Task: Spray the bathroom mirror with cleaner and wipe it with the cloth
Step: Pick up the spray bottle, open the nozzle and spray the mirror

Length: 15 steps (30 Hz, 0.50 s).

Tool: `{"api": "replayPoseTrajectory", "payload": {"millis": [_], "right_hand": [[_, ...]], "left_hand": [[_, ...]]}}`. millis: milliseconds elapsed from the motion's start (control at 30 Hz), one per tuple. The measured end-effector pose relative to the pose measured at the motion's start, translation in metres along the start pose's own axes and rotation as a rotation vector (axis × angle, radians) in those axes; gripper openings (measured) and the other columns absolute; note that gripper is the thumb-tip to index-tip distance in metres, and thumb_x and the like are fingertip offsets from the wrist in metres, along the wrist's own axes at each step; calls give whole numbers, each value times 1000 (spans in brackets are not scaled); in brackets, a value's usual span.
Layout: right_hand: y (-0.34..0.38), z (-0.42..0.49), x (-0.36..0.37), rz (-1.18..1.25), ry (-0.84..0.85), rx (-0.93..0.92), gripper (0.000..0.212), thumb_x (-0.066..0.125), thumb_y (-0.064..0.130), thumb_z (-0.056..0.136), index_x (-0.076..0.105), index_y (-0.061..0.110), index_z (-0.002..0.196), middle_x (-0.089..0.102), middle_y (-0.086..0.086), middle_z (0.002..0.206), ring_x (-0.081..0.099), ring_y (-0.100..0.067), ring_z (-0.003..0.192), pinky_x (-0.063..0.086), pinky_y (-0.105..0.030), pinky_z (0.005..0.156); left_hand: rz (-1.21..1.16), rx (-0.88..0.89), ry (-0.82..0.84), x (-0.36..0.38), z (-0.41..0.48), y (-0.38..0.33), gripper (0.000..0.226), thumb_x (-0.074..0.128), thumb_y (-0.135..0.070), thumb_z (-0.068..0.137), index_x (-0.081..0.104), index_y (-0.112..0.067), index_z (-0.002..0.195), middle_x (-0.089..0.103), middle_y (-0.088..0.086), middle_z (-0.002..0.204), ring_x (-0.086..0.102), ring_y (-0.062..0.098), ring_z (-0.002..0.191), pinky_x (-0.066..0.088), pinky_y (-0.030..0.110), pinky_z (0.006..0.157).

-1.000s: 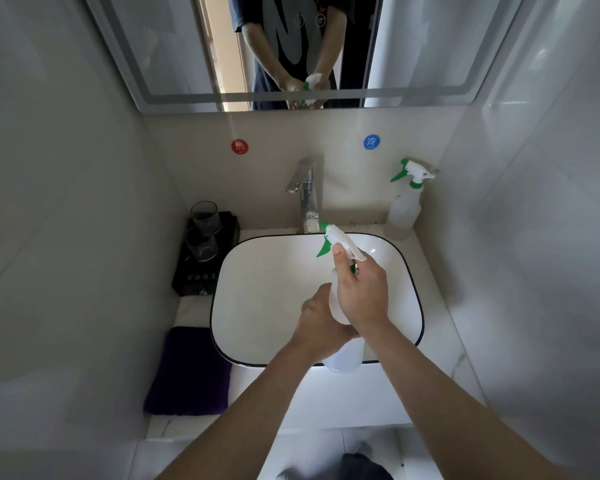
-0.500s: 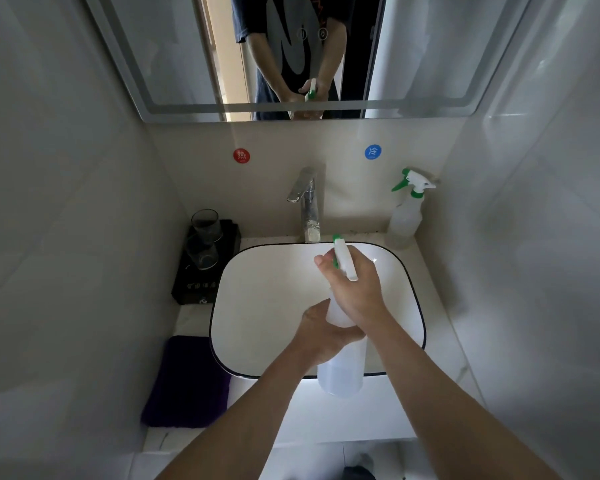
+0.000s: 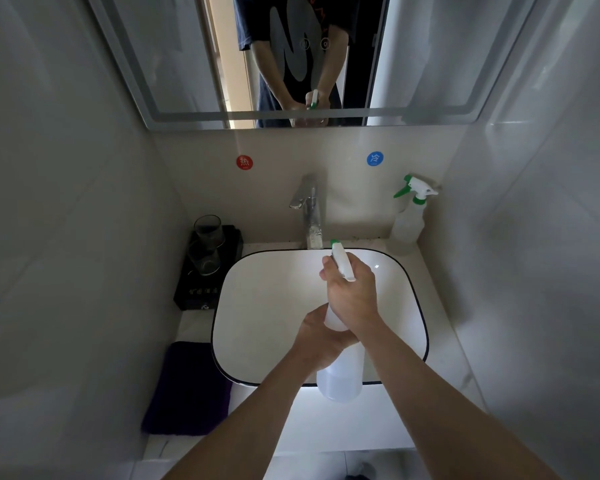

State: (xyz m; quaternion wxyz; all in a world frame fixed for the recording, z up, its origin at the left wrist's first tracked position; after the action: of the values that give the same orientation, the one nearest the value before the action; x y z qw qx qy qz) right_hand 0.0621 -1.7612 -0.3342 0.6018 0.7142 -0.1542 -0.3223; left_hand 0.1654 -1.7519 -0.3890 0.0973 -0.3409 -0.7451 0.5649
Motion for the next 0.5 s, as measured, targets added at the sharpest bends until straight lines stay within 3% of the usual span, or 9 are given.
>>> {"api": "replayPoseTrajectory", "payload": {"millis": [100,300,500], "right_hand": [[1,-1,2,-20,48,-27,21,58,37,98,66,21,87,69,-2,80,61,-20,71,50,-32,73],[7,-3,2,-22,28,-96,19,58,28,102,64,15,89,65,3,78,62,-18,77,44,-23,71],[32,5,0,57,68,-107,18,62,28,100,68,16,87,67,3,74,59,-7,65,42,-10,58]], "left_hand": [[21,16,22,0,0,0,39,81,-55,56,62,-60,90,72,-29,88,66,-12,79,49,15,64],[191,88,105,4,-4,3,70,91,-38,59,57,-44,120,72,-18,110,67,3,105,57,37,96],[257,135,9,-10,-3,-28,69,93,-43,55,59,-39,115,72,-15,104,68,7,101,59,39,91]]}}
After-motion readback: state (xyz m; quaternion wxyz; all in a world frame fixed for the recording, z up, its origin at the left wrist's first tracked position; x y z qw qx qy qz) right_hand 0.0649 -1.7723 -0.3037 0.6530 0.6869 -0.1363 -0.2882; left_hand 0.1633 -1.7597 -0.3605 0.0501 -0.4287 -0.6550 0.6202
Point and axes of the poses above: each hand's wrist, its own z-axis towards the middle knuckle, its own x-axis out of the palm, y = z × x, the point moved 7 cm from there along z, towards the middle knuckle
